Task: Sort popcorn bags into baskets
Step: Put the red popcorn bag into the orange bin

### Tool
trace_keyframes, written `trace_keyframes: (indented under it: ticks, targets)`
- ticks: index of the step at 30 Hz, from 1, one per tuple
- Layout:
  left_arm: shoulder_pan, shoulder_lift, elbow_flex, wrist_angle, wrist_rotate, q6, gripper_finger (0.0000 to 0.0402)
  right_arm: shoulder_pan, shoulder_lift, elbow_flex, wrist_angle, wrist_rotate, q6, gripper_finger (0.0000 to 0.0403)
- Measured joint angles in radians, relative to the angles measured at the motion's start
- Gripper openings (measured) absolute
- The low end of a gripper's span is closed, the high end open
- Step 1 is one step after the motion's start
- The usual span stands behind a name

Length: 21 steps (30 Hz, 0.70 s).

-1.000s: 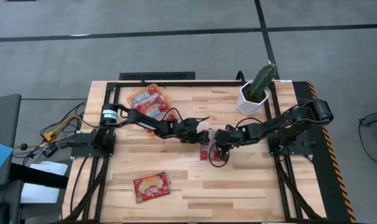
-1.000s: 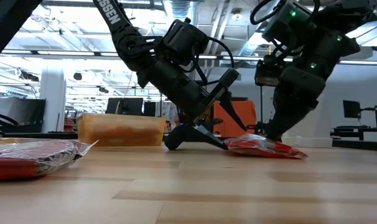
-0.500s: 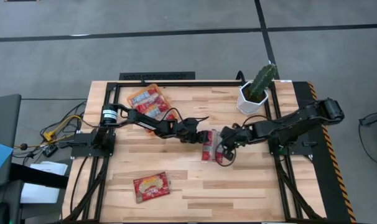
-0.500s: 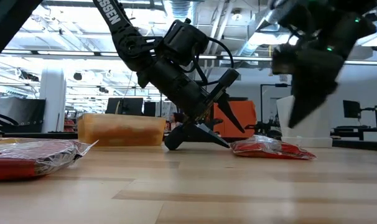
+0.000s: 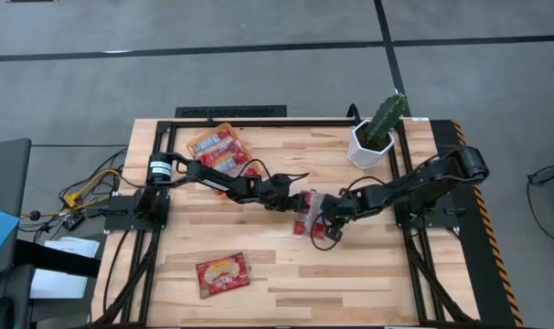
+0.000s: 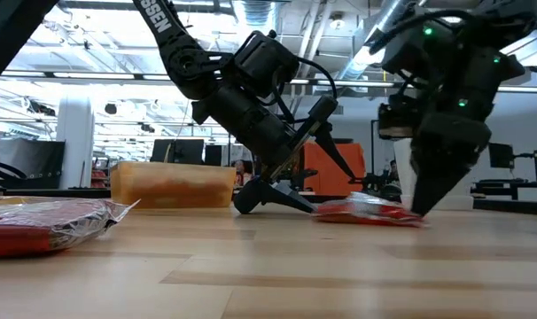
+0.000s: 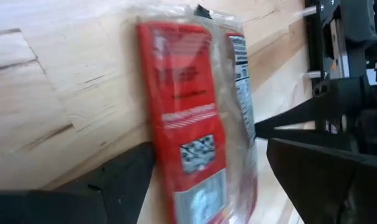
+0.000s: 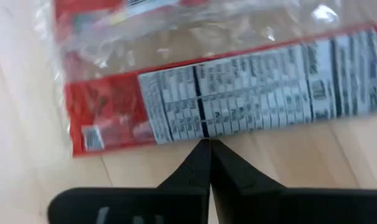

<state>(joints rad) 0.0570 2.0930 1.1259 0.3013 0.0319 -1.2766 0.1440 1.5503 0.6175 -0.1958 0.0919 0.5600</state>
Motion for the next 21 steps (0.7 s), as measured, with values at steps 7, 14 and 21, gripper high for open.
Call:
trace_keyframes:
  ticks: [7,14,21]
  targets:
    - [0.0,0.0,0.0,0.002,-0.007,-0.001,0.031,-0.035,0.016,0.027,0.088,-0.027,-0.122,0.0028]
    - [-0.001,0.0,0.0,0.008,-0.011,0.001,0.0285,-0.07,0.034,0.03,0.159,-0.035,-0.162,0.0026]
    - [-0.001,0.0,0.0,0.025,-0.017,0.004,0.0213,-0.068,0.056,0.032,0.195,-0.07,-0.168,0.0019]
